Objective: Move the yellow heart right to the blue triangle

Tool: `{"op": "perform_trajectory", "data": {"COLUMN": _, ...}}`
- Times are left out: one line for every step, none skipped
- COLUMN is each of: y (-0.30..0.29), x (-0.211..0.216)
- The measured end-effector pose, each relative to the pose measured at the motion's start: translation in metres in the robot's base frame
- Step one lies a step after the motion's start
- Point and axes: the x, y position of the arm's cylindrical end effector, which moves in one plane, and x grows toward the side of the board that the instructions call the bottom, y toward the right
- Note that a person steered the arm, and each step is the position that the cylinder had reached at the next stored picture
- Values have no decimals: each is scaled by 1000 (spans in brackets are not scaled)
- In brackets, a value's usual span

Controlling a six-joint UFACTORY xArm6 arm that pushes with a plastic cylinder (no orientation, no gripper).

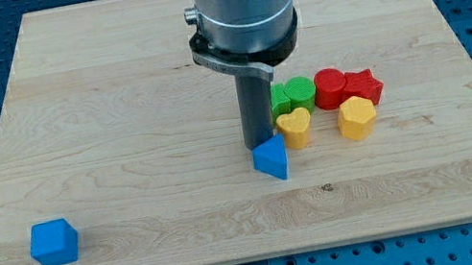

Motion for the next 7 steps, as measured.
{"op": "perform_trajectory", "data": {"y": 5, "x": 10}}
{"op": "perform_trajectory", "data": {"y": 13, "x": 23}}
{"op": "perform_trajectory", "data": {"y": 23, "x": 33}}
{"op": "perform_trajectory", "data": {"y": 31, "x": 43}}
{"op": "perform_trajectory", "data": {"y": 34, "x": 49}}
{"op": "perform_trajectory", "data": {"y": 34, "x": 49}}
{"op": "perform_trajectory", "data": {"y": 21, "x": 23}}
